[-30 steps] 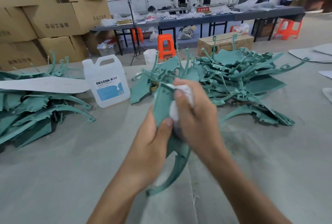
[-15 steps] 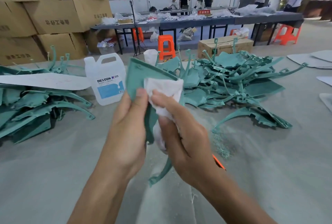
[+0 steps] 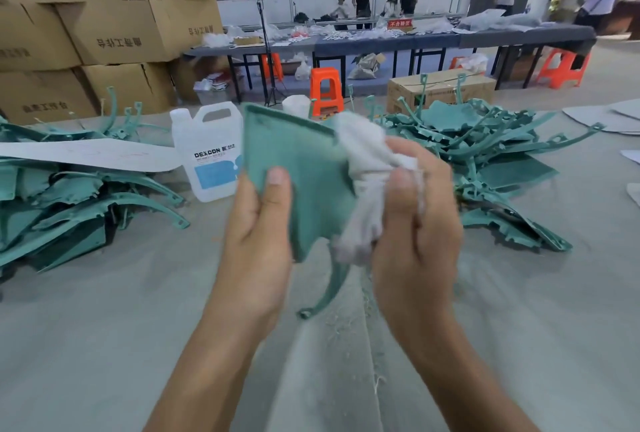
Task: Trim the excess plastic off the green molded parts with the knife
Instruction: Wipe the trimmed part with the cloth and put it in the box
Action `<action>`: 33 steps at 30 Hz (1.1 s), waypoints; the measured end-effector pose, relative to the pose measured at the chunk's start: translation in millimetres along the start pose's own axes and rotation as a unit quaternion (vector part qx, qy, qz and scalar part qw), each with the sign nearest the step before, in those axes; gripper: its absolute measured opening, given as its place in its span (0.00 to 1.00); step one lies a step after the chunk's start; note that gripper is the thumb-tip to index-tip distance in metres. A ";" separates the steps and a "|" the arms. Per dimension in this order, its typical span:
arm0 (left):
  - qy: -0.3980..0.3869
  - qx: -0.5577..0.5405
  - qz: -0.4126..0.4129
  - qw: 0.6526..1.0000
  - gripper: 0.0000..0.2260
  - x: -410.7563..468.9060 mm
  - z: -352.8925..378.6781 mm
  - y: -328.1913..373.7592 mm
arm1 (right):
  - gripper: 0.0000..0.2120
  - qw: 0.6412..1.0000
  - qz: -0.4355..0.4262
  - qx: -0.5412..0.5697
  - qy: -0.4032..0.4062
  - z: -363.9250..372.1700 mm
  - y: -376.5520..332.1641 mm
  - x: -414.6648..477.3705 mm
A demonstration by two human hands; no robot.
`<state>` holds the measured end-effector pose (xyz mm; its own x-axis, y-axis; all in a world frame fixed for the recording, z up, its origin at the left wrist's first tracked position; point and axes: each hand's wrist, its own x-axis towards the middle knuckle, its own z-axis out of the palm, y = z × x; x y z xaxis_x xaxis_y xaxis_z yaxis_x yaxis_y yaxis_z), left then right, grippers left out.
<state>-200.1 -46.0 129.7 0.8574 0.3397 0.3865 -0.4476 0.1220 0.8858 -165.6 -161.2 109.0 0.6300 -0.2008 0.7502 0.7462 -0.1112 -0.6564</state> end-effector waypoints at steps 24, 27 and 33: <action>0.010 0.011 -0.042 0.999 0.29 7.3 -20.1 -26.2 | 0.07 0.967 0.080 0.061 -0.235 -2.1 -16.5 -16.9; -0.066 -0.129 -0.133 0.981 0.29 -17.1 -12.4 -21.8 | 0.06 0.954 0.095 0.083 -0.271 8.4 -17.8 -28.3; -0.060 -0.114 -0.073 0.989 0.24 -42.2 -12.5 -14.0 | 0.05 0.984 0.049 -0.030 -0.168 34.0 -5.9 -12.0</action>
<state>-233.2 -50.4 97.8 0.9350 0.1910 0.2990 -0.3509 0.3741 0.8585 -170.2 -125.1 106.6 0.7422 0.1174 0.6599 0.6697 -0.1672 -0.7235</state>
